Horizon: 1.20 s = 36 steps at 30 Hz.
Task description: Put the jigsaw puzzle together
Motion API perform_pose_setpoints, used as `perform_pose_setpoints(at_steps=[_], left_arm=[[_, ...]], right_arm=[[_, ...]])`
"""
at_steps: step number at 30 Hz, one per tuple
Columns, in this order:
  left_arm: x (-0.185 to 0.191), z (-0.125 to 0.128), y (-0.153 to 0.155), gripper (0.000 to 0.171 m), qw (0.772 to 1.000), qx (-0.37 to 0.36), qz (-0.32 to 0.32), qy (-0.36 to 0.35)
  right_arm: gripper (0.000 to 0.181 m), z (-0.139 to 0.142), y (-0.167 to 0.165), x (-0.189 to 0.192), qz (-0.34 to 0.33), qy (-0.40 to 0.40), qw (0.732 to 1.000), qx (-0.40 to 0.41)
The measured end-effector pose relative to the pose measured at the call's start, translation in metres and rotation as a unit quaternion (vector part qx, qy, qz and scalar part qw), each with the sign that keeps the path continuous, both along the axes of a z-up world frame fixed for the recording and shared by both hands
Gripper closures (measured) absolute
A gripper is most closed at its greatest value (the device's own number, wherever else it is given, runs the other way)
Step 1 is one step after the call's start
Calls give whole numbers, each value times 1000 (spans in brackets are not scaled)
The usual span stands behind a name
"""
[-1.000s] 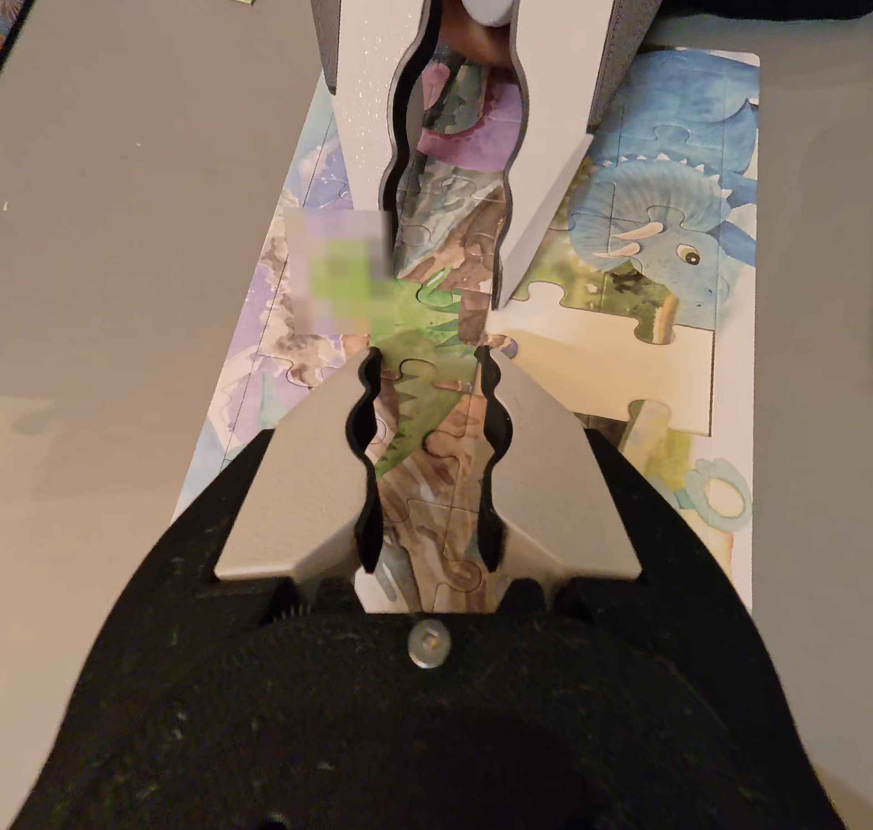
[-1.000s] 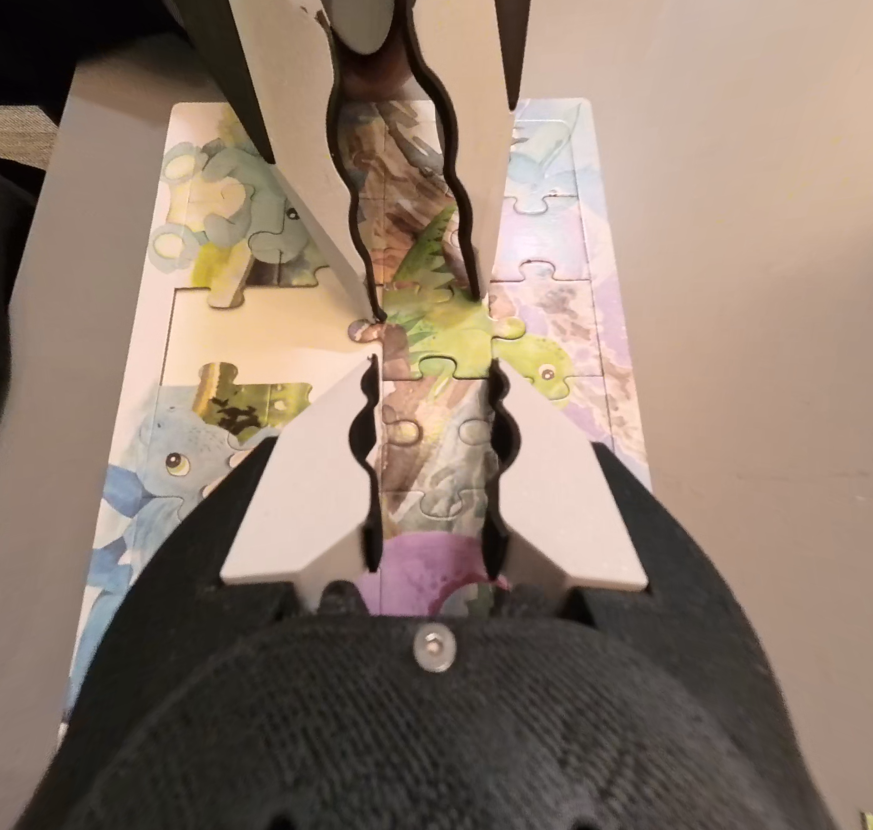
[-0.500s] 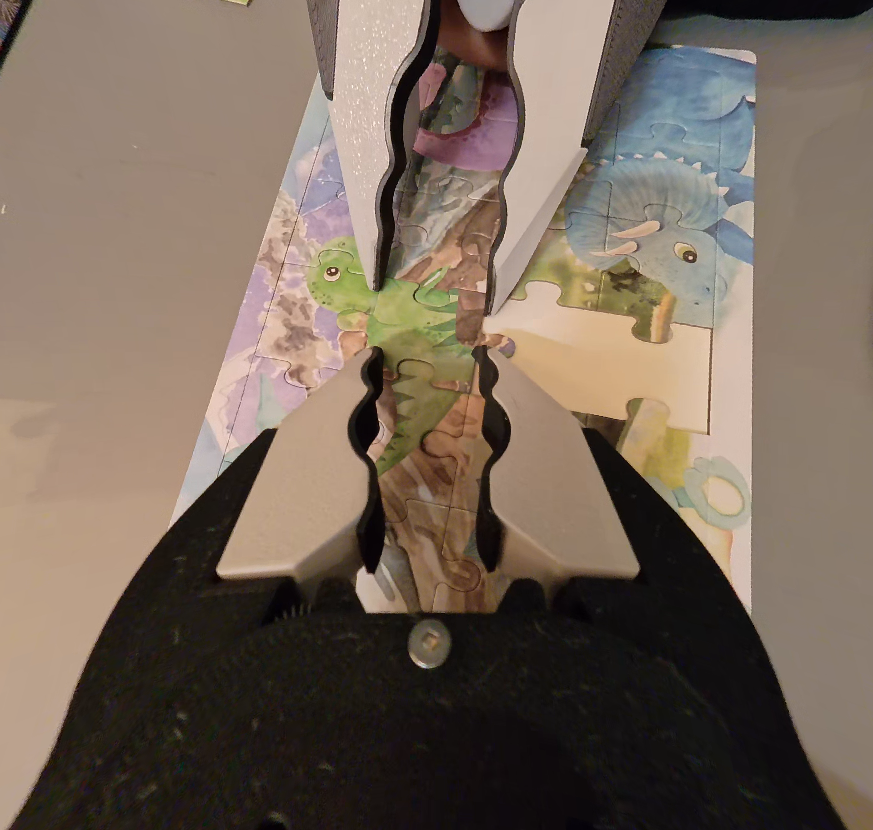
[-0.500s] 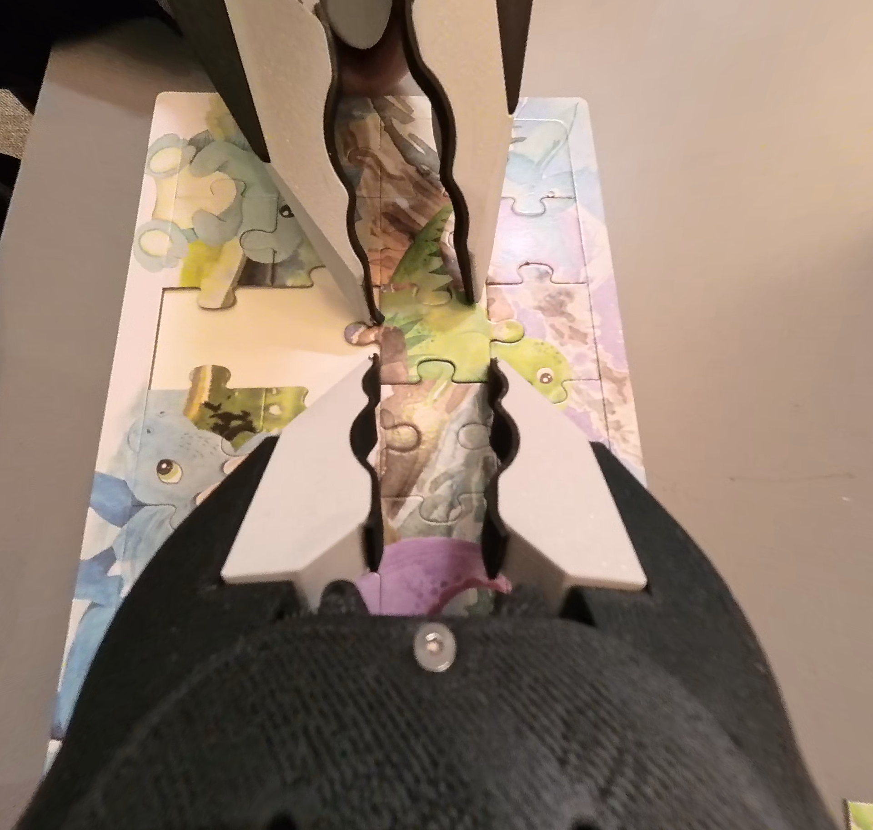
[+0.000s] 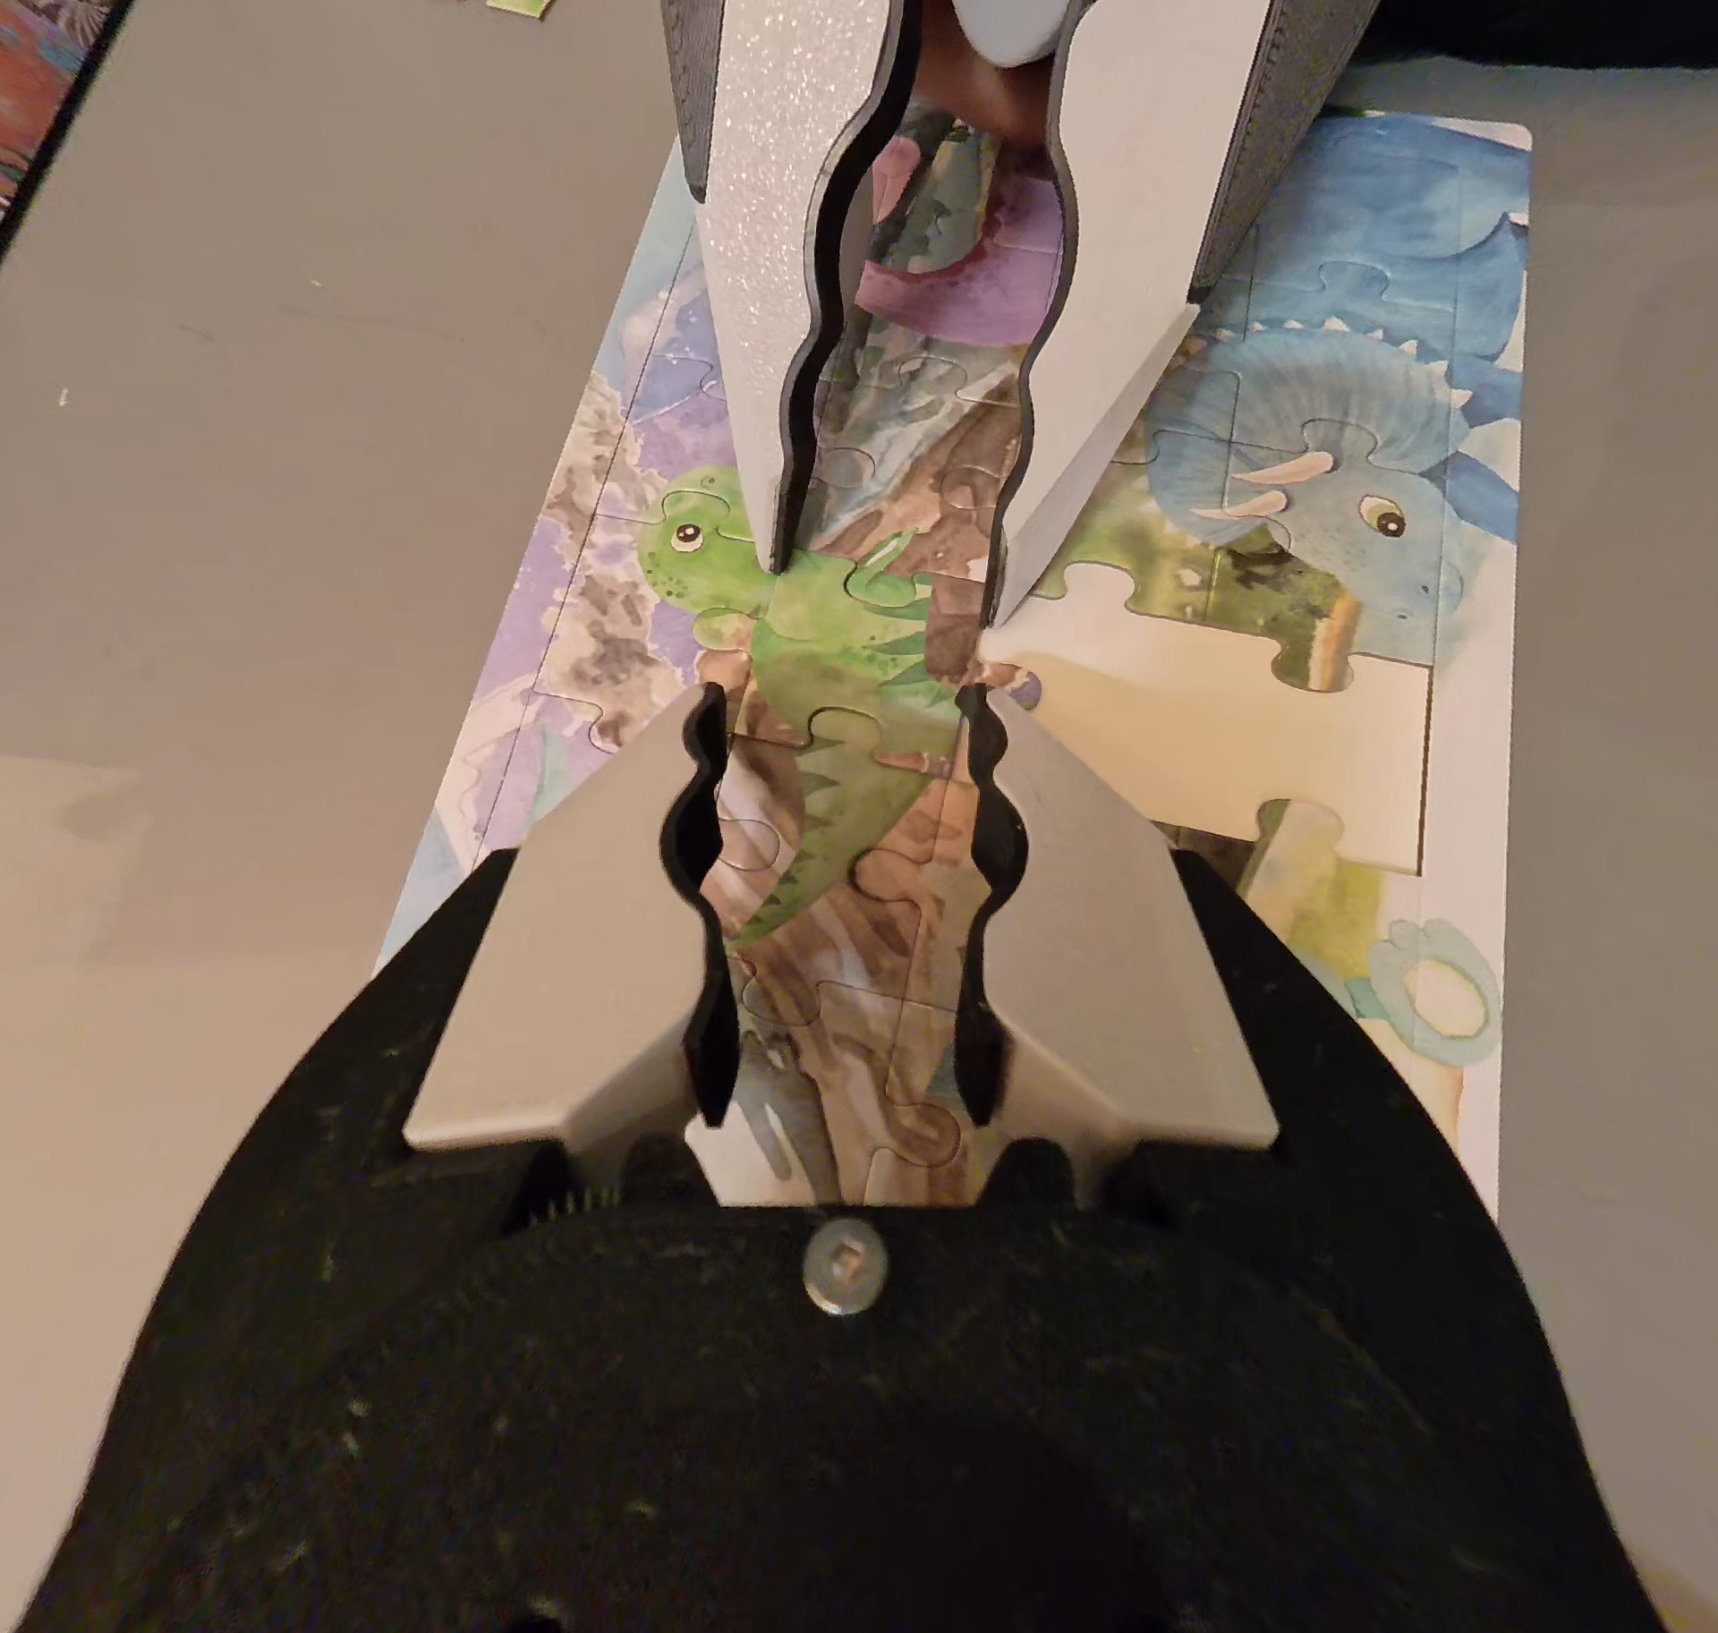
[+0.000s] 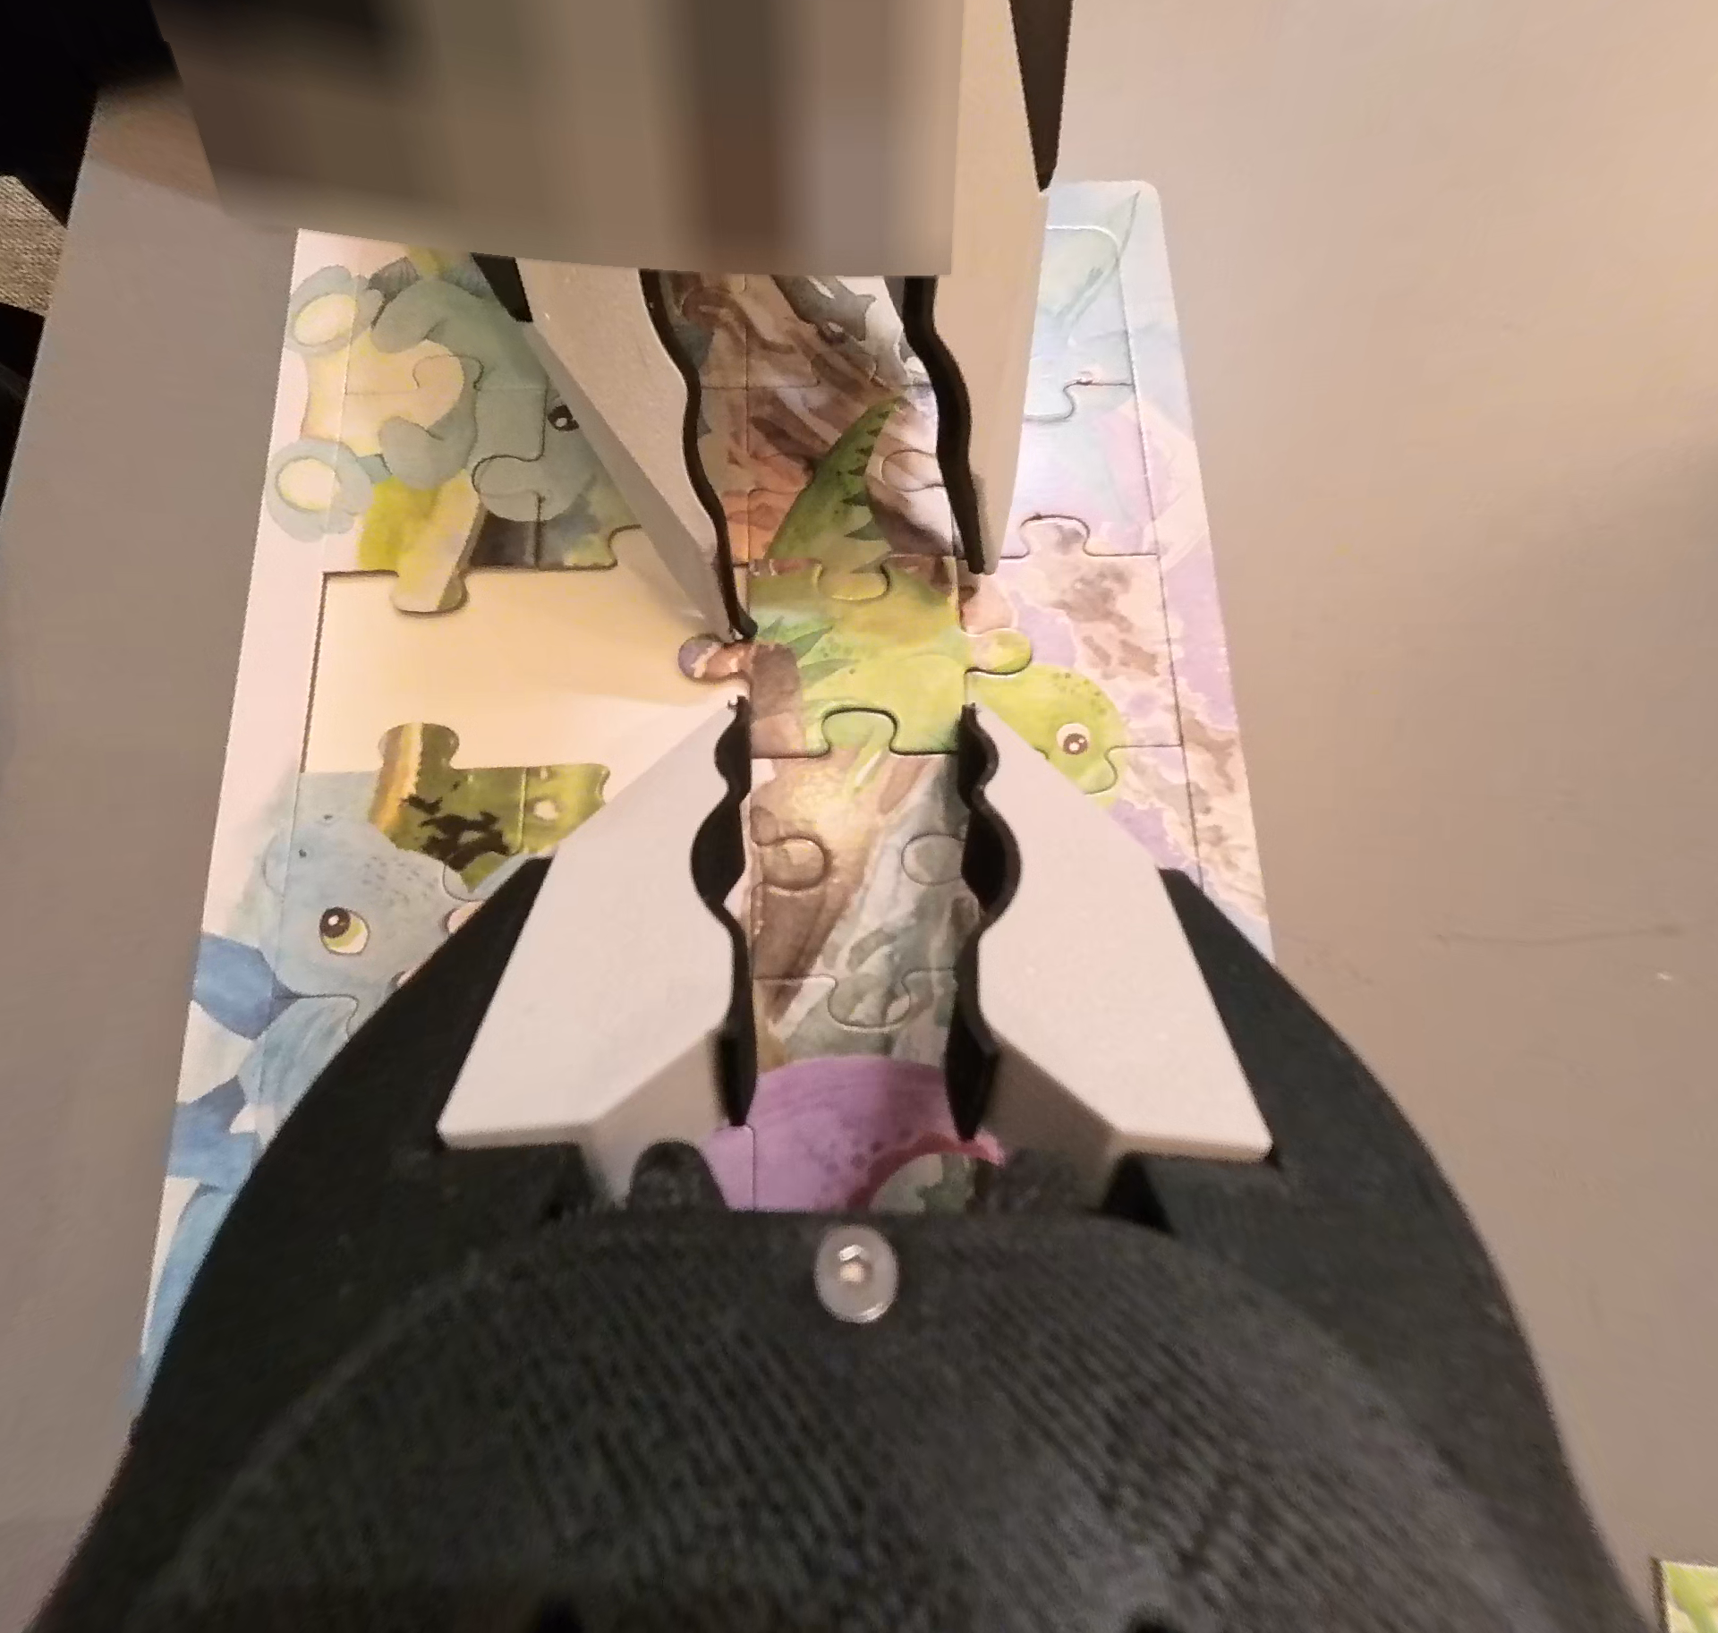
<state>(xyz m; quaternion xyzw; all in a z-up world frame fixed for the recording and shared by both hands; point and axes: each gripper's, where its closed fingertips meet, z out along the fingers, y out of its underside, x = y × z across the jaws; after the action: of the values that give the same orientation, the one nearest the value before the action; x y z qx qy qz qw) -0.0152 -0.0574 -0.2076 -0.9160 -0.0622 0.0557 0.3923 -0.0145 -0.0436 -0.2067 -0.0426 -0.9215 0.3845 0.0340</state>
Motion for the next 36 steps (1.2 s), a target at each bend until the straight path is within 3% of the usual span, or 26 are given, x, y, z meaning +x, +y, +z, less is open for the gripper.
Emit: perform_pose_setpoints(at_steps=[14, 19, 26, 36], left_arm=[[2, 3, 0, 121, 1000, 9, -6, 5], [3, 8, 0, 111, 999, 24, -16, 13], [3, 3, -1, 110, 999, 5, -23, 32], [6, 7, 0, 143, 998, 3, -32, 53]], right_arm=[[138, 2, 0, 0, -1, -13, 1000, -10], [146, 5, 0, 0, 0, -17, 1000, -20], [145, 5, 0, -1, -2, -20, 1000, -23], [146, 5, 3, 0, 2, -34, 999, -26]])
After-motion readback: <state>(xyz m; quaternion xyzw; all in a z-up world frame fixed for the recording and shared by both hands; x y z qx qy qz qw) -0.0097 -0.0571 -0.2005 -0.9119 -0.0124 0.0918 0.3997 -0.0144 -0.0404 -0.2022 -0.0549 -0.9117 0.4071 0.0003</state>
